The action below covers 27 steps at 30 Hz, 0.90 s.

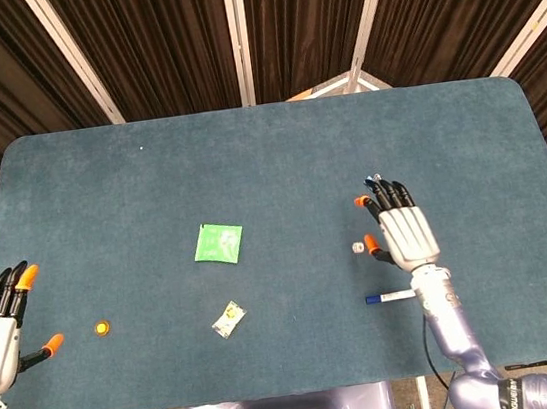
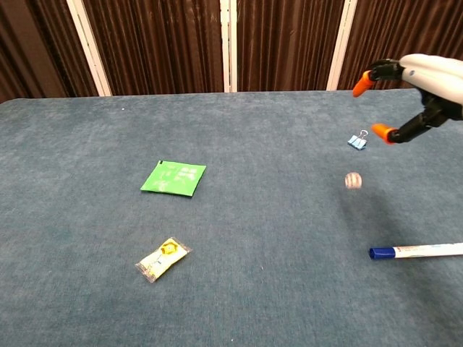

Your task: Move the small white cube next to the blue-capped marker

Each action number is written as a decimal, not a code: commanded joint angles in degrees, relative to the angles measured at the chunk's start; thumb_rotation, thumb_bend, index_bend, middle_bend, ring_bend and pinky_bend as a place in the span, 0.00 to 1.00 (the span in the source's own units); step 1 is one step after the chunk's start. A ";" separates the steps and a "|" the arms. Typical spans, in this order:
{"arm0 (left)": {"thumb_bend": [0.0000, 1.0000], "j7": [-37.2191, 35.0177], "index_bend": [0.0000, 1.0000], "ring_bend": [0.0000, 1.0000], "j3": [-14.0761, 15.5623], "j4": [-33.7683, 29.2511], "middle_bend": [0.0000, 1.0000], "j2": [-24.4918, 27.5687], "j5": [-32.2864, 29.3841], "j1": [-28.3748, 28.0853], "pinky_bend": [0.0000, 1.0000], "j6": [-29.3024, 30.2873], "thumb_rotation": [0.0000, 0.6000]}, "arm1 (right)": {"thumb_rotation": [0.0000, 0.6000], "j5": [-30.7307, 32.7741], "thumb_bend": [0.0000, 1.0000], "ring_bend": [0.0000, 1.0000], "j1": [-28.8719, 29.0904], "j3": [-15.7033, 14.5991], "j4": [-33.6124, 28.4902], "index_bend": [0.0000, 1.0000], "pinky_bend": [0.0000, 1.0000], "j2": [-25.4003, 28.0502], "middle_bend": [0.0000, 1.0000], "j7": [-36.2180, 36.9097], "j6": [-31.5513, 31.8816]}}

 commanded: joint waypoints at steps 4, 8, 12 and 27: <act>0.00 0.34 0.00 0.00 0.20 -0.07 0.00 -0.04 0.24 0.14 0.00 0.10 1.00 | 1.00 -3.08 0.34 0.00 -3.35 -2.77 0.37 0.25 0.00 2.59 0.03 5.54 0.98; 0.00 0.66 0.00 0.00 0.32 0.04 0.00 -0.21 0.36 0.18 0.00 0.05 1.00 | 1.00 -6.19 0.32 0.00 -6.23 -5.36 2.66 0.23 0.00 4.41 0.01 10.99 1.58; 0.00 0.95 0.00 0.00 0.39 0.14 0.00 -0.36 0.45 0.20 0.00 0.02 1.00 | 1.00 -9.81 0.28 0.00 -8.79 -7.87 5.55 0.22 0.00 6.09 0.00 15.10 2.86; 0.00 1.97 0.00 0.00 0.28 1.59 0.00 -1.41 -0.16 0.12 0.00 -0.44 1.00 | 1.00 -25.16 0.19 0.00 -18.32 -14.65 16.96 0.11 0.00 8.50 0.00 27.18 14.76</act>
